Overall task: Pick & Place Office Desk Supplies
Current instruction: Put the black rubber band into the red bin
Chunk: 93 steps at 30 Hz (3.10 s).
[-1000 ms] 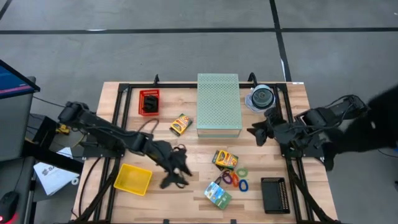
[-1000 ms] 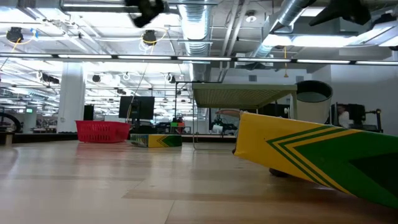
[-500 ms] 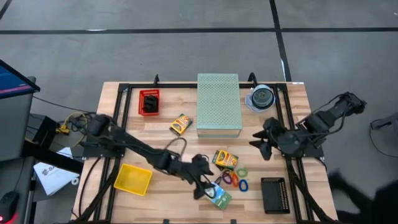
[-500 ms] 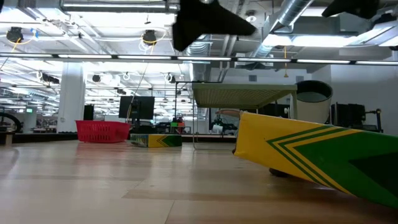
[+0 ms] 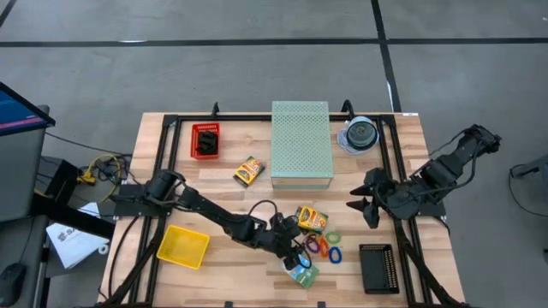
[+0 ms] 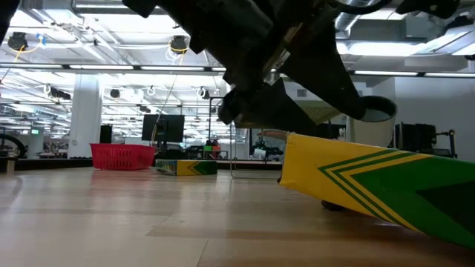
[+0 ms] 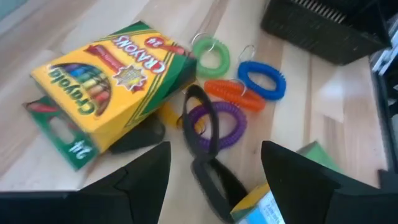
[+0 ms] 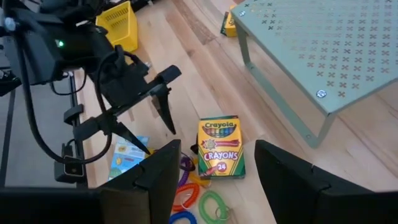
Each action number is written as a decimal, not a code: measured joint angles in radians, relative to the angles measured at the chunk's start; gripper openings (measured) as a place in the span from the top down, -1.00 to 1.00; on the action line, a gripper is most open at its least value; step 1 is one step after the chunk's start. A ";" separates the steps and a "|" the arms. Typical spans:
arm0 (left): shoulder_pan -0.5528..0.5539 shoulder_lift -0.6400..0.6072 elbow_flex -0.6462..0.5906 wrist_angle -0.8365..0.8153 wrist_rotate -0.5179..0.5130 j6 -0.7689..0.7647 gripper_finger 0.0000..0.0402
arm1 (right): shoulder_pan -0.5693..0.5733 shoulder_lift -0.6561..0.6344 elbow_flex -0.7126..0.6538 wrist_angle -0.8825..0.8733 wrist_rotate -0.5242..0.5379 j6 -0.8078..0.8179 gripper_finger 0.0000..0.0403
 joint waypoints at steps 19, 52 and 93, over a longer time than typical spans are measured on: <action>0.117 0.016 -0.001 0.014 0.234 -0.006 -0.13 | 0.005 0.000 0.000 0.000 0.008 -0.006 0.00; 0.123 -0.041 0.119 -0.136 0.284 -0.058 0.98 | 0.006 0.000 0.000 0.000 0.010 -0.016 0.00; 0.156 -0.253 -0.108 0.118 0.292 -0.205 0.98 | 0.026 0.002 -0.012 0.028 0.065 0.001 0.00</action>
